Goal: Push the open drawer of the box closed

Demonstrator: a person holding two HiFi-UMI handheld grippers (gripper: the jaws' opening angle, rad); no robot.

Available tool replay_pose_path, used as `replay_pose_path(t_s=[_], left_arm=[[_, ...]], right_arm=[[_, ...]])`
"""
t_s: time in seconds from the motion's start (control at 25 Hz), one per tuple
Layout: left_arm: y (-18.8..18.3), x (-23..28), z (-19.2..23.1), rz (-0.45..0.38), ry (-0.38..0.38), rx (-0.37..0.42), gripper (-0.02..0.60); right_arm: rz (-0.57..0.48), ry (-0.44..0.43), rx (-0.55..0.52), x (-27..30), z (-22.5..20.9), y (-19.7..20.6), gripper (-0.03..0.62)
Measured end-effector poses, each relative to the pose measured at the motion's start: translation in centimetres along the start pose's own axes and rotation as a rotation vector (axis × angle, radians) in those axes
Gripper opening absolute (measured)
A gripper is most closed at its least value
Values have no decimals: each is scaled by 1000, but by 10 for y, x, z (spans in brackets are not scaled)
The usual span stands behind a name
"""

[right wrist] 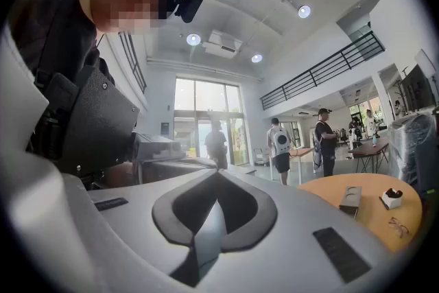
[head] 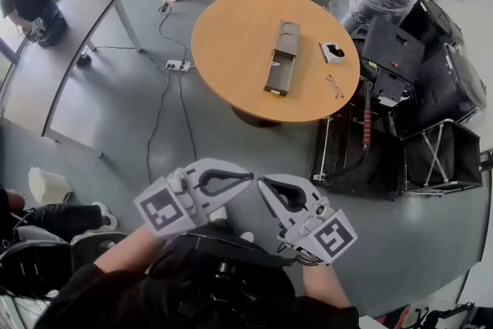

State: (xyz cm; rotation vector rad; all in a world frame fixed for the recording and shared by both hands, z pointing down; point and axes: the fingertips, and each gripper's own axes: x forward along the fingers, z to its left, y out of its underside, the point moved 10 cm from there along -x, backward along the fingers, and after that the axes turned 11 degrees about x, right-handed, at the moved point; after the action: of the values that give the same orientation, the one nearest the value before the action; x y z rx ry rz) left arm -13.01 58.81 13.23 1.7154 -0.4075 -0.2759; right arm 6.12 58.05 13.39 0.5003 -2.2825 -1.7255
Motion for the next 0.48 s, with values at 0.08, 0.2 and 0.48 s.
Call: replay_pose_path(t_s=[0.08, 0.2, 0.48], left_arm=[[0, -1, 6, -14, 11, 14, 31], [4, -3, 17, -18, 29, 9, 31], [15, -25, 76, -31, 79, -25, 31]], right_arm=[[-1, 6, 6, 6, -2, 0, 5], [4, 19, 14, 17, -7, 1, 6], [12, 70, 19, 74, -20, -7, 6]])
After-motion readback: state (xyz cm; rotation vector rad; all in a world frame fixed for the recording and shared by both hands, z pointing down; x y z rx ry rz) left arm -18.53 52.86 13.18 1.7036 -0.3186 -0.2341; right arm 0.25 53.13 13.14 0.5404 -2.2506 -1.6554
